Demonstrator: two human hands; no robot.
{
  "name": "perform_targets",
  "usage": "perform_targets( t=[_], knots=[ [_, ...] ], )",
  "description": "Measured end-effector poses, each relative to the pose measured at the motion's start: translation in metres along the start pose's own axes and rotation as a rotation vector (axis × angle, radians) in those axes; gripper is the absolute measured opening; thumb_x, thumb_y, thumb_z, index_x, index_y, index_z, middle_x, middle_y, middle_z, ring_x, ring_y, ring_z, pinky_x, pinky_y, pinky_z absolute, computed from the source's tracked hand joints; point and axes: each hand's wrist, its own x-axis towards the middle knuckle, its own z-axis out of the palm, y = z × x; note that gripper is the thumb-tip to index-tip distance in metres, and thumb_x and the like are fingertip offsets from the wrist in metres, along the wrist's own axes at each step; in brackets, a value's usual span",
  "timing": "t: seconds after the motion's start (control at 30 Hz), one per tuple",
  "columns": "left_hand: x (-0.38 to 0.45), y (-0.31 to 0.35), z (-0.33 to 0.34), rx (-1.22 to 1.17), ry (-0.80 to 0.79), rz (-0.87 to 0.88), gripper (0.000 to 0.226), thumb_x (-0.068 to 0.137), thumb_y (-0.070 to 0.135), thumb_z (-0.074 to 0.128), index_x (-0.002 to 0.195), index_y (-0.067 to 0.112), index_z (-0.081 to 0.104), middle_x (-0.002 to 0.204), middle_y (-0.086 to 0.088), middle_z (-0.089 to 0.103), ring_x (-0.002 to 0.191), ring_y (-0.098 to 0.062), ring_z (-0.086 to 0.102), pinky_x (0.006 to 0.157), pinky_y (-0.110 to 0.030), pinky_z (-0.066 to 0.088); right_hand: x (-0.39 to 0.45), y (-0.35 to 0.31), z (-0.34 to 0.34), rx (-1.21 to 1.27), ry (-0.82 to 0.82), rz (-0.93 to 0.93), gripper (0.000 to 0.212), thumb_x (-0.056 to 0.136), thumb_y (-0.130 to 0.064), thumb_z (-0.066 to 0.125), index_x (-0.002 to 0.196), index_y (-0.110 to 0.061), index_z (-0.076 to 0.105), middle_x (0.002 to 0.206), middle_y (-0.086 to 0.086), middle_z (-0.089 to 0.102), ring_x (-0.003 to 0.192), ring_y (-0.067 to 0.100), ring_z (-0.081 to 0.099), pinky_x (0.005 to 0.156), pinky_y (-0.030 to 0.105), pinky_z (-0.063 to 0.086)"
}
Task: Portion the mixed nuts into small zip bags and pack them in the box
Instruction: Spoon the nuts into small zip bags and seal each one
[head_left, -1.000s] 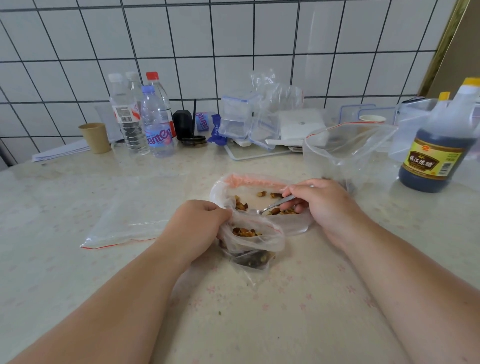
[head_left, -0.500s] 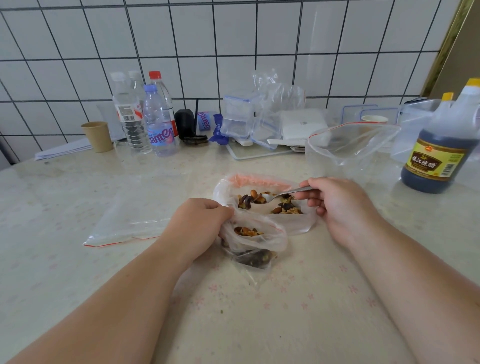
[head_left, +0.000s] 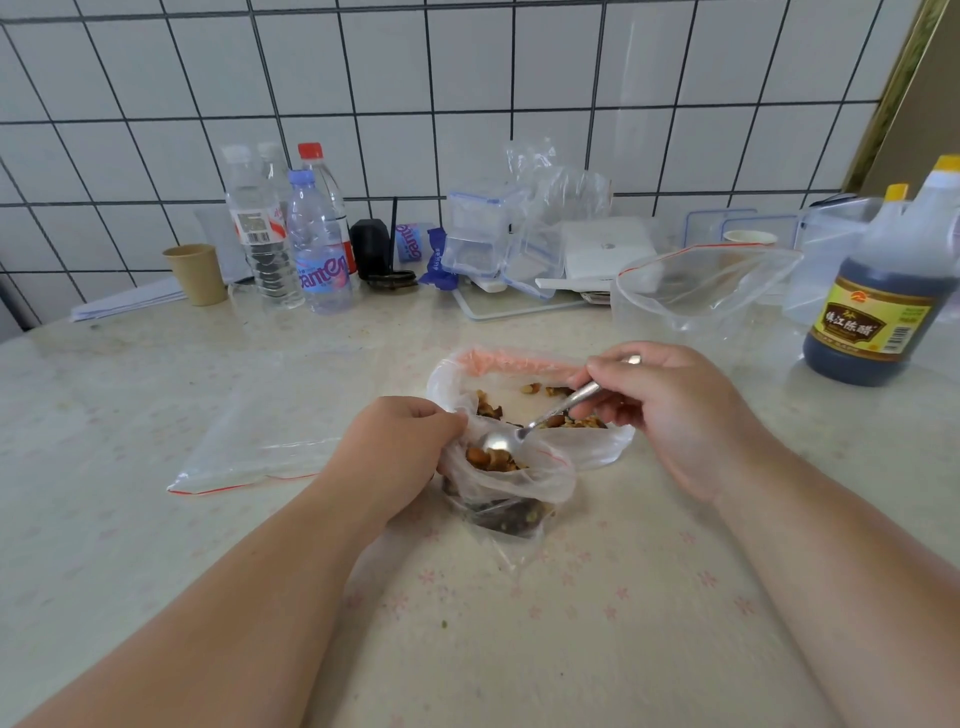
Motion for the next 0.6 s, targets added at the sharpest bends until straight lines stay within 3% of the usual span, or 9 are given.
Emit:
perform_targets(
  t=[0.13,0.3,0.47,0.6],
  knots=[
    [0.000,0.001,0.000,0.000,-0.003,-0.006,0.040,0.094,0.036,0.067,0.067,0.007,0.065,0.049,0.004,0.049,0.037,-0.010,0.037,0.050,-0.025,0.029,-0.005,0.001,0.004,-0.166,-0.166,-0.142,0.024,0.096,-0.015,0.062,0.078,-0.025,0.076,0.080,0.003,0.076,0.075,0.009,0.070,0.065,0.012,0.047],
    [0.000,0.000,0.000,-0.002,-0.011,0.008,0.040,0.095,0.037,0.067,0.076,0.003,0.064,0.053,0.000,0.047,0.039,-0.012,0.036,0.051,-0.027,0.029,-0.010,0.004,0.007,-0.216,-0.304,-0.207,0.014,0.086,-0.037,0.066,0.083,-0.030,0.078,0.086,-0.003,0.076,0.086,0.011,0.072,0.078,0.015,0.049],
    [0.000,0.000,-0.001,0.003,-0.010,0.001,0.040,0.095,0.036,0.067,0.073,0.002,0.063,0.051,0.001,0.046,0.036,-0.011,0.034,0.040,-0.019,0.027,-0.004,0.000,-0.003,-0.085,-0.135,-0.212,0.016,0.088,-0.028,0.064,0.082,-0.020,0.077,0.080,0.001,0.076,0.075,0.009,0.071,0.069,0.013,0.049],
    [0.000,-0.001,-0.002,0.003,-0.012,0.009,0.042,0.094,0.038,0.066,0.080,-0.001,0.061,0.058,-0.003,0.049,0.039,-0.012,0.035,0.043,-0.021,0.028,0.004,0.002,-0.009,-0.006,0.107,-0.124,0.021,0.092,-0.021,0.061,0.079,-0.020,0.077,0.073,0.005,0.075,0.064,0.009,0.059,0.065,0.025,0.043]
  ],
)
